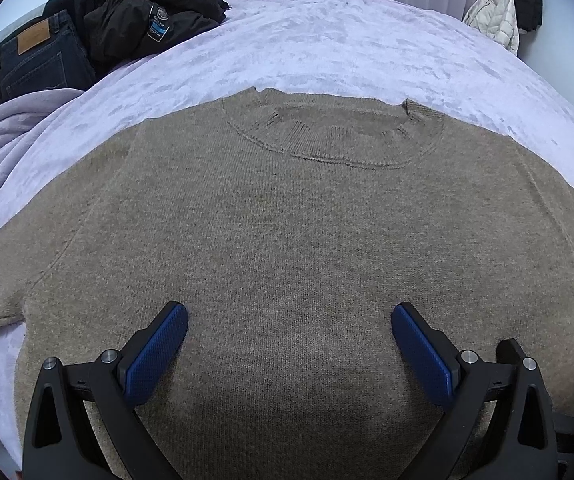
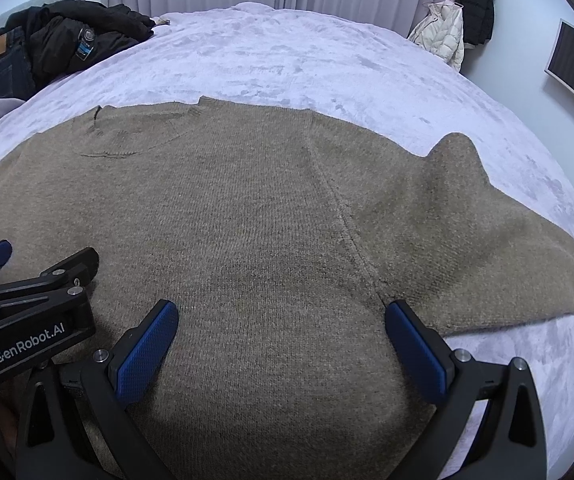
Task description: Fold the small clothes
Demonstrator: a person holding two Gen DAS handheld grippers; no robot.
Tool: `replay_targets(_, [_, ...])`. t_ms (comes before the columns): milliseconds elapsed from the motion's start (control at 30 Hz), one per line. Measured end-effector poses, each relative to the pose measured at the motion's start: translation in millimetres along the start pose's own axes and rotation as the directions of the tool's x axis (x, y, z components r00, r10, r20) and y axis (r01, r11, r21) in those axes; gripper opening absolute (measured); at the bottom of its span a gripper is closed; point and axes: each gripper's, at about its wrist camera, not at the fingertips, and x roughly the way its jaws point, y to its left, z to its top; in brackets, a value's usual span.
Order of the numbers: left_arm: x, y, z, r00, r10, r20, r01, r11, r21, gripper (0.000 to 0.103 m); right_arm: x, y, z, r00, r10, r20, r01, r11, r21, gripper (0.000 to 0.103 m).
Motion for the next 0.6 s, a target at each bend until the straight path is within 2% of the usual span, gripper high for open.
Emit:
replay_targets(133, [-2, 2, 6, 0.998, -0.011, -0.058, 0.011, 1.000, -0.004, 0.102, 0, -1, 2, 1.000, 0.010, -0.022, -0.010, 1.000, -0.009, 0.103])
replay_targets(200, [-8, 6, 11, 0.995, -0.045, -0.087, 0.043, 0.999, -0.030, 0.102, -3, -1, 6, 0.999, 0.018, -0.050, -0.020, 0.999, -0.028, 0.103])
replay_targets(267, [-17, 15, 15, 0.994, -0.090, -0.068, 0.084, 0.993, -0.084, 0.102, -14, -5, 11, 0.999, 0.038, -0.028, -0.038, 0.999, -0.015, 0.103])
replay_targets(333, [-25, 27, 19, 0.994, -0.096, -0.042, 0.089, 0.985, -0.150, 0.102, -28, -7, 18, 0.998, 0.043, 0.034, -0.043, 0.999, -0.010, 0.103])
replay_targets(400, [-27, 35, 23, 0.995, -0.093, -0.032, 0.085, 0.975, -0.205, 0.102, -30, -4, 28, 0.997, 0.052, 0.048, -0.050, 0.998, -0.034, 0.103])
replay_targets(467, [-23, 34, 25, 0.994, -0.095, -0.053, 0.082, 0.973, -0.215, 0.102, -20, 0, 38, 0.994, 0.112, 0.018, -0.110, 0.992, -0.066, 0.103])
replay_targets(533, [-16, 24, 26, 0.992, -0.090, -0.086, 0.073, 0.982, -0.176, 0.102, -1, -4, 43, 0.987, 0.151, -0.053, -0.155, 0.985, -0.076, 0.103])
replay_targets(600, [-13, 10, 23, 0.989, -0.094, -0.110, 0.079, 0.988, -0.132, 0.102, 20, -25, 42, 0.986, 0.119, -0.116, -0.125, 0.991, -0.039, 0.103])
